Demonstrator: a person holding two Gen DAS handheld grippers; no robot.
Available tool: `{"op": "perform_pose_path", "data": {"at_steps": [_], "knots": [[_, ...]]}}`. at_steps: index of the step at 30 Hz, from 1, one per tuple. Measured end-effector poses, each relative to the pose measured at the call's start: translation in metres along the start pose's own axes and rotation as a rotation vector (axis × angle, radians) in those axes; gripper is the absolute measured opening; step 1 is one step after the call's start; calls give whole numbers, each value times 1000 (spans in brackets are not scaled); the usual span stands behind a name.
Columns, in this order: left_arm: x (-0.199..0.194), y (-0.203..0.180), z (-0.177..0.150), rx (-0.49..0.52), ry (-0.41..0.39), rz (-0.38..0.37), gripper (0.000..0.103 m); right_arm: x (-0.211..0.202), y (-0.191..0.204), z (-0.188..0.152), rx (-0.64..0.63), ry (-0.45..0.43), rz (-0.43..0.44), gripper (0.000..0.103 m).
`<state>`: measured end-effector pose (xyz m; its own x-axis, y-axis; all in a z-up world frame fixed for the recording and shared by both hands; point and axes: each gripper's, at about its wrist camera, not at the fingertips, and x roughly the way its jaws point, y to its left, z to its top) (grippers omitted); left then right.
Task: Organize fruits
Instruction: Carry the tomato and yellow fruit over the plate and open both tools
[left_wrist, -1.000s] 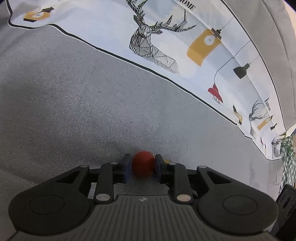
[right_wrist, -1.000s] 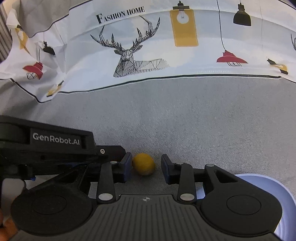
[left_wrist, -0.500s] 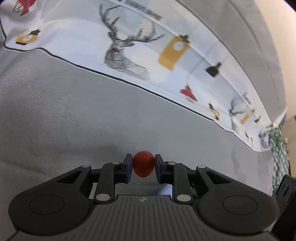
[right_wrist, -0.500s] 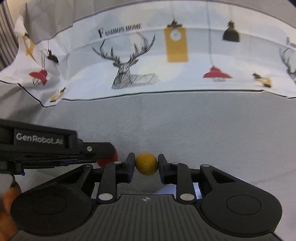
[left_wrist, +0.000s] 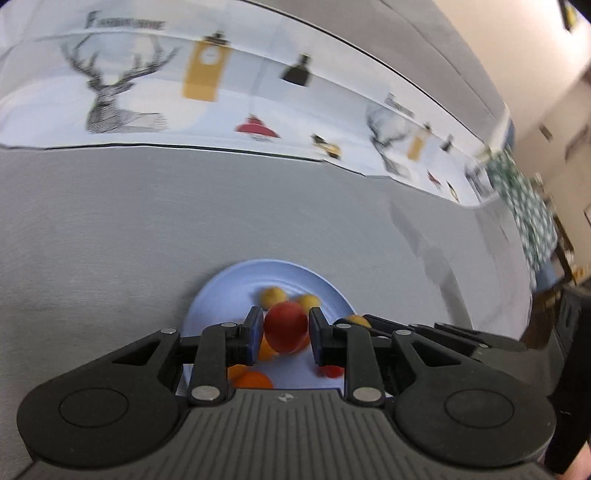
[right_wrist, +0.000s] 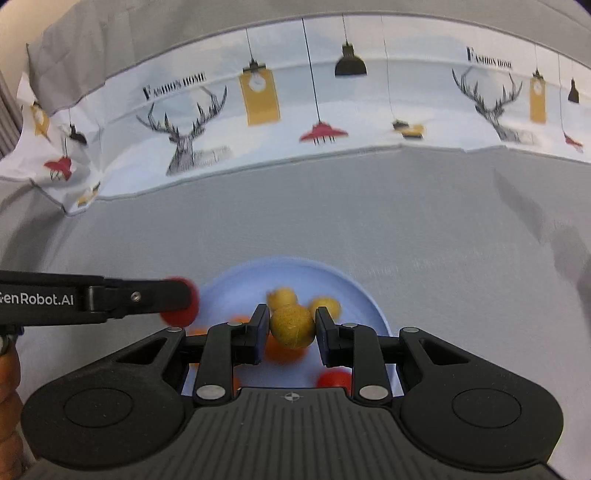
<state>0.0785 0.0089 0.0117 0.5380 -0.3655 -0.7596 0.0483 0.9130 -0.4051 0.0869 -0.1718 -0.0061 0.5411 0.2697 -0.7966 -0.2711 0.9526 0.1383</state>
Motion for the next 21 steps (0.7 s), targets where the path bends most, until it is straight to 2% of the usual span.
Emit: {"op": "perform_pose_path", "data": {"at_steps": [3,8,9,10,11,12,14,16,18,21], "knots": [[-7,-6,-7,9,-27,-15,33,-6,-4,-7,11,1,-28,38],[-29,-6,-16,13,-83,-3,33,-23,-10,-16,44,-28,-4,39],[-34,-9,-21,31,-100,13,33,-26,-10,-19,48,-32,-5,44],[-39,-13,-24,53,-113,33,35,-30,-10,-21,51,-39,-7,54],[-45,-18,-30,81,-131,56,43,-36,-10,-24,53,-54,-11,60],[-52,-22,-37,110,-151,78,53,-43,-10,-28,51,-73,-17,71],[-64,-33,-54,167,-192,116,66,-57,-10,-37,44,-109,-32,81],[-76,-44,-72,212,-227,148,74,-73,-9,-45,42,-166,-60,100],[-89,-52,-91,236,-272,184,85,-92,-8,-55,39,-246,-98,102],[-102,-61,-118,251,-327,276,89,-108,-9,-74,38,-290,-141,102]]}}
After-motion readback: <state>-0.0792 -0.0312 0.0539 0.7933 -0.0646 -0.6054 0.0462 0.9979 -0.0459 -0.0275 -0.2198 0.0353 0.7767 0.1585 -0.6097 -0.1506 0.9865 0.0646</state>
